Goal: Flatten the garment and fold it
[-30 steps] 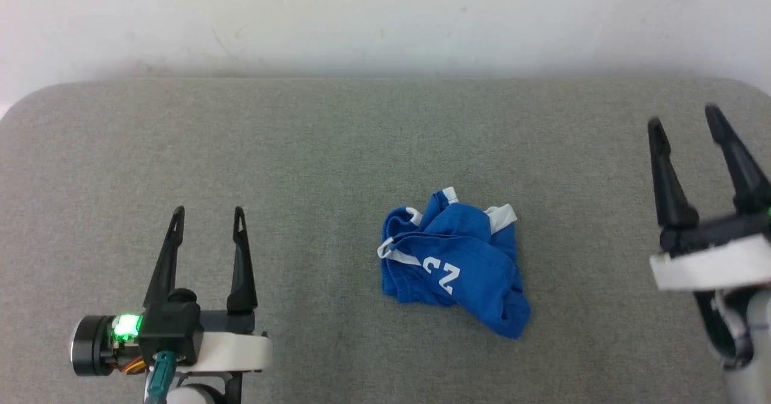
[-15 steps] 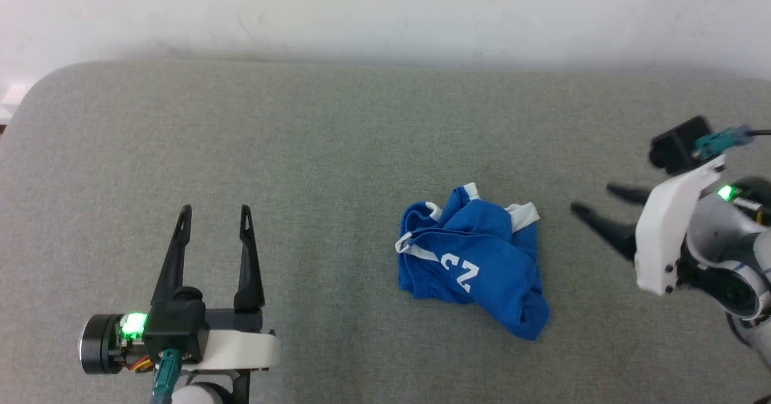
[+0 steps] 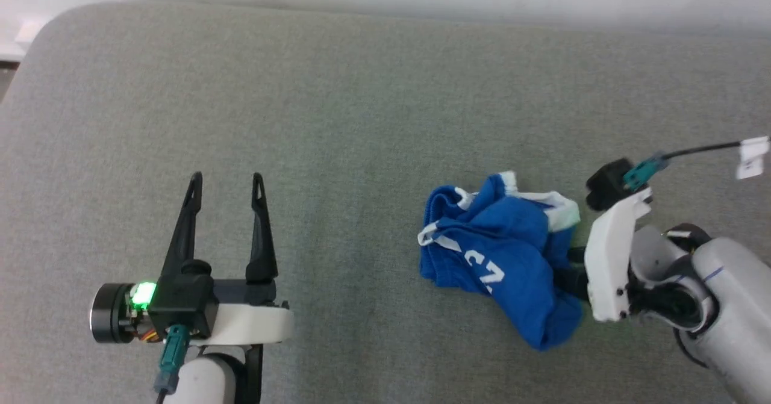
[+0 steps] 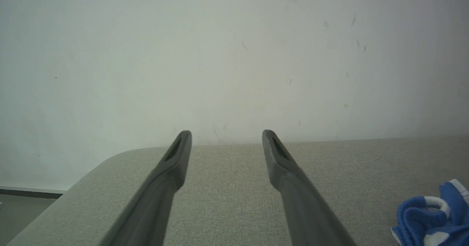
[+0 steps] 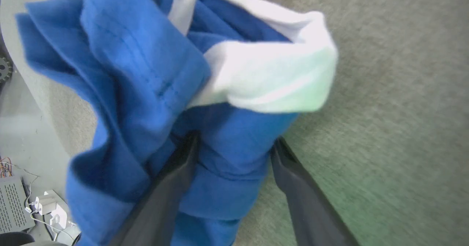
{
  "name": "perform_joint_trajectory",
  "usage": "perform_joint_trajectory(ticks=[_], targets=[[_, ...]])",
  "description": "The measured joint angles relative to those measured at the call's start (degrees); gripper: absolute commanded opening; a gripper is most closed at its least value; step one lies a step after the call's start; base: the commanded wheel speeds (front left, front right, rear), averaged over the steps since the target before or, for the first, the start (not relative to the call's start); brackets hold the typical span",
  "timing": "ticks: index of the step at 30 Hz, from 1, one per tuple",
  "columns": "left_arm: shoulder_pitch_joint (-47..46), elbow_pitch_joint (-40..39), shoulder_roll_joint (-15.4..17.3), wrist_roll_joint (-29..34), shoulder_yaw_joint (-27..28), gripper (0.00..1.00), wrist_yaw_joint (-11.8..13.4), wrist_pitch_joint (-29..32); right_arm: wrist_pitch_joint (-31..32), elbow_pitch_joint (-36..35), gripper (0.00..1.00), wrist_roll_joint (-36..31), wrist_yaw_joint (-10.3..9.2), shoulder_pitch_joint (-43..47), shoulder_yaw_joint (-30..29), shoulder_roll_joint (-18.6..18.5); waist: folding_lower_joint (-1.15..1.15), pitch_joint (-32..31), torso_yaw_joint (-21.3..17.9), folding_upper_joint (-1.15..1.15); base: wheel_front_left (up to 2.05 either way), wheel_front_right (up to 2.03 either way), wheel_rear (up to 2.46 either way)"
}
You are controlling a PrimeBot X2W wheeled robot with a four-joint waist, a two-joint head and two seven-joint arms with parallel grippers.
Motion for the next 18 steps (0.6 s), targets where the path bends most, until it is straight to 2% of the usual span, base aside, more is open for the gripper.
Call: perform_joint_trajectory(ticks=[6, 7, 8, 9, 13, 18], targets=[[-0.8, 0.1, -0.4, 0.0, -0.3, 1.0, 0.0, 0.0, -3.0, 1.3, 1.0, -1.5, 0.09, -2.0, 6.1, -1.2, -0.01, 2.0, 1.8, 0.0, 0.0, 0.0, 0.0], [-0.8, 0.1, -0.5, 0.0, -0.2, 1.0, 0.0, 0.0, -4.3, 1.3, 0.36, -1.8, 0.1, -2.4, 6.7, -1.4, -0.01, 2.2, 2.0, 0.0, 0.0, 0.0, 0.0], [-0.8, 0.1, -0.5, 0.0, -0.1, 1.0, 0.0, 0.0, -5.4, 1.3, 0.04, -1.9, 0.09, -2.8, 7.4, -1.5, -0.01, 2.3, 2.1, 0.0, 0.0, 0.0, 0.0], [-0.8, 0.2, -0.5, 0.0, -0.1, 1.0, 0.1, 0.0, -6.7, 1.5, 0.0, -2.0, 0.09, -3.2, 7.9, -1.6, 0.0, 2.2, 2.1, 0.0, 0.0, 0.0, 0.0], [-0.7, 0.5, -0.5, 0.0, 0.3, 1.0, 0.1, 0.0, -11.6, 0.6, 0.0, -1.9, 0.04, -4.4, 11.1, -2.2, 0.0, 1.4, 1.7, 0.0, 0.0, 0.0, 0.0], [-0.1, 0.4, -0.5, 0.0, 0.9, 1.0, 0.1, 0.0, -16.5, -5.6, 0.0, -2.4, 0.03, -6.9, 15.2, -4.8, 0.0, 0.0, -0.6, 0.0, 0.0, 0.0, 0.0]])
